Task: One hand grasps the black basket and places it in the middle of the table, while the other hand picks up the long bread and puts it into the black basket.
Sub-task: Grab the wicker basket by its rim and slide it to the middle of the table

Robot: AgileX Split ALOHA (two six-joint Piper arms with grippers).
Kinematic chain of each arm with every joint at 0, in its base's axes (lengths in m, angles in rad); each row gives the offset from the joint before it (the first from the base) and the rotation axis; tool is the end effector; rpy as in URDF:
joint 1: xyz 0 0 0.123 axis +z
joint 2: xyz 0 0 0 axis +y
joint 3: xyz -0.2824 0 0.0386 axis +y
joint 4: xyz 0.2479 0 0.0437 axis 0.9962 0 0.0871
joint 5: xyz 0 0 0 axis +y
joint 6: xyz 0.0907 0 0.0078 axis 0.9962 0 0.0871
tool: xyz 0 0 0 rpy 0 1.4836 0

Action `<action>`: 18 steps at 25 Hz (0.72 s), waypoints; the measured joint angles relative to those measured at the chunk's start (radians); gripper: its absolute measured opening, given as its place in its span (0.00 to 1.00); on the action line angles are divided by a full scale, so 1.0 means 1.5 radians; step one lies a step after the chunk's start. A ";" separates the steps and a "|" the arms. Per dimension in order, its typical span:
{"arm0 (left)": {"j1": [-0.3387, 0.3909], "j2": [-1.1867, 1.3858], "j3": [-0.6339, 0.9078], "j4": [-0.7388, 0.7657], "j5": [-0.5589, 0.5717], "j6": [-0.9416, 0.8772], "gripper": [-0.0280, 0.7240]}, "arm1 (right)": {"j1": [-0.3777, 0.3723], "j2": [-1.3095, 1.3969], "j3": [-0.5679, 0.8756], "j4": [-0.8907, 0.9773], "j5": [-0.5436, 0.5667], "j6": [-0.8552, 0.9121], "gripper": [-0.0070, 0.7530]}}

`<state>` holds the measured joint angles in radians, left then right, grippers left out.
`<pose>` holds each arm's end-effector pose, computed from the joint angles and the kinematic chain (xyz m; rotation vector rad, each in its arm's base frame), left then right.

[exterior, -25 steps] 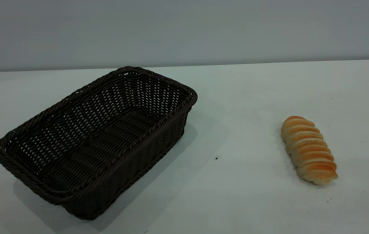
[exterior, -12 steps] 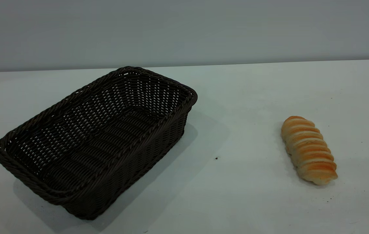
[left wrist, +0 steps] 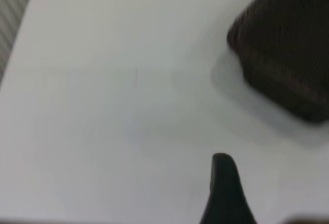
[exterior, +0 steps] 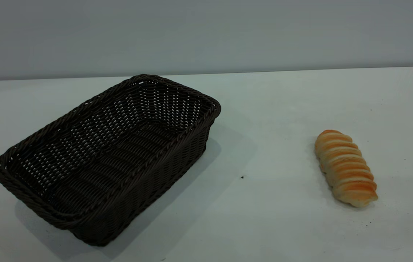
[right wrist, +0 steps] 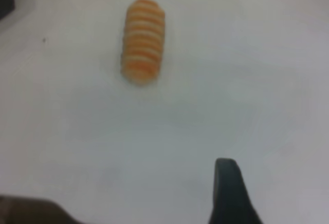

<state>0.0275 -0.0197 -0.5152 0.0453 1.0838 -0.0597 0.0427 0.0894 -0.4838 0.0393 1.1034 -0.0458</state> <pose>-0.0108 0.0034 0.2794 -0.0922 2.0297 0.0338 0.0080 0.0035 0.2692 -0.0973 2.1901 0.0467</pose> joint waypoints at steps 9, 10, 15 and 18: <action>0.000 0.226 -0.035 -0.017 -0.053 -0.071 0.79 | 0.000 0.150 -0.040 0.049 -0.135 -0.014 0.59; 0.000 0.272 -0.036 -0.022 -0.059 -0.068 0.79 | 0.000 0.189 -0.048 0.056 -0.144 -0.025 0.59; 0.000 0.495 -0.069 -0.055 -0.088 -0.061 0.79 | 0.000 0.358 -0.068 0.100 -0.203 -0.078 0.59; 0.000 0.613 -0.084 -0.093 -0.126 -0.065 0.79 | 0.000 0.425 -0.071 0.119 -0.227 -0.088 0.59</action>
<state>0.0275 0.8994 -0.6407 -0.0942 0.8947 -0.1576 0.0427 0.7274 -0.5901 0.2183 0.7631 -0.1778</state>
